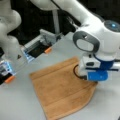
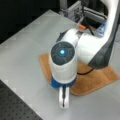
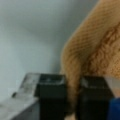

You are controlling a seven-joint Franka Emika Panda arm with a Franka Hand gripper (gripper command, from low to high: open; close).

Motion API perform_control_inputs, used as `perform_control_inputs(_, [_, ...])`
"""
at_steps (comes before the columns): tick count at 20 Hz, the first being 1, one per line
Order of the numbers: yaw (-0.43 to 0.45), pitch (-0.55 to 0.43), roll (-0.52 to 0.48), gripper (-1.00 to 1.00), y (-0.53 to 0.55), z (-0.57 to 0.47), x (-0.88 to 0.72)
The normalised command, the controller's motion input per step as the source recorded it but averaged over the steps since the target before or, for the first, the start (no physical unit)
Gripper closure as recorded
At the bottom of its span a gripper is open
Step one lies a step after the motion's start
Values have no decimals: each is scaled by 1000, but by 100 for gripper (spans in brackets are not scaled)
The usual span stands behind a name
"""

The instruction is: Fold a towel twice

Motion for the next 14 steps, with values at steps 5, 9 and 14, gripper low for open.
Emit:
perform_control_inputs(5, [-143,-402,57,100,107,-191,-832])
perform_control_inputs(9, [-40,-396,60,100,-21,-192,-748])
perform_control_inputs(14, [-27,-351,61,100,-59,-192,-541])
